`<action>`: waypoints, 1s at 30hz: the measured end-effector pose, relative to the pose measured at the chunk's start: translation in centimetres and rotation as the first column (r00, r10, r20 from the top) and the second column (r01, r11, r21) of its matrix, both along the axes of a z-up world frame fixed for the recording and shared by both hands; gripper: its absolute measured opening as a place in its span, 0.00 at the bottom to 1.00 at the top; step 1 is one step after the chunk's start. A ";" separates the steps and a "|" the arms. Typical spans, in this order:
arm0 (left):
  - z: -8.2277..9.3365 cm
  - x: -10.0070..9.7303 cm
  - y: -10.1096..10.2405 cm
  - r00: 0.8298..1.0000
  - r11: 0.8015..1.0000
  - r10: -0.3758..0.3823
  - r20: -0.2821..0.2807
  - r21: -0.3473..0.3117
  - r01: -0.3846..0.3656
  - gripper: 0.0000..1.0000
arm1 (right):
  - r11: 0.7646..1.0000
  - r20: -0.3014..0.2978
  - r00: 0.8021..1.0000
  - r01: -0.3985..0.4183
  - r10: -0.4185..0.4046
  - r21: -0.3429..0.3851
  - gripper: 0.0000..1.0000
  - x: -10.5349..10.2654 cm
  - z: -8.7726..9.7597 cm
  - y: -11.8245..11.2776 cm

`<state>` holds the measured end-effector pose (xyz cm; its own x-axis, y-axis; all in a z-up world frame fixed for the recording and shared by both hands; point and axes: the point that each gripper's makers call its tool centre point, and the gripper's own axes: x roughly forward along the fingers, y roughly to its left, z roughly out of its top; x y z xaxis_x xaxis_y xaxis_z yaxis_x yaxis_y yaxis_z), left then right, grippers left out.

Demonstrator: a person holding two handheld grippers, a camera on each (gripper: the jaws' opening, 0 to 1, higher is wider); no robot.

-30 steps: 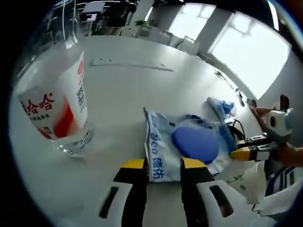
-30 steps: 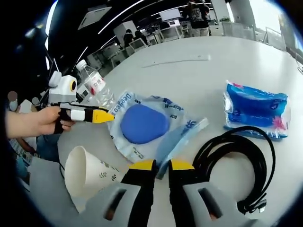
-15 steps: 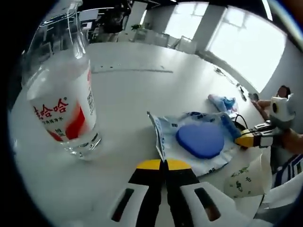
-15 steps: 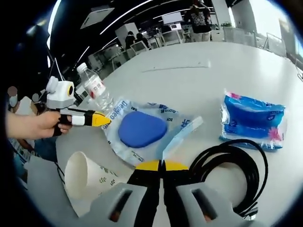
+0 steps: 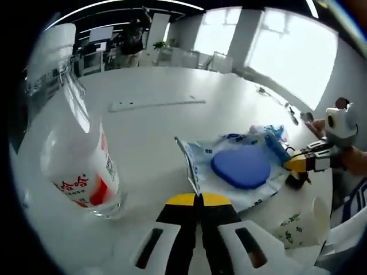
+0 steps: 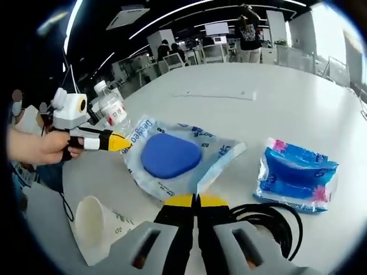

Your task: Arrange the tabletop items into an orderly group along one side of the table until the central work area is clear of visible clutter.

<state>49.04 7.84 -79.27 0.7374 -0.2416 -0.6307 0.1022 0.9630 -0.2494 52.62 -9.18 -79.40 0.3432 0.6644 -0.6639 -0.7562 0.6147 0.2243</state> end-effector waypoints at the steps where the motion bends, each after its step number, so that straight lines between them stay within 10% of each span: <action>1: 0.2 0.3 0.1 1.000 1.000 0.003 0.009 0.004 -0.003 0.00 | 1.000 0.001 1.000 0.002 -0.002 0.002 0.00 0.3 0.2 0.0; 30: -0.6 3.7 -0.6 0.999 0.999 0.047 0.020 -0.007 -0.047 0.00 | 0.998 0.018 1.000 0.025 -0.024 -0.050 0.00 4.9 -1.1 -0.4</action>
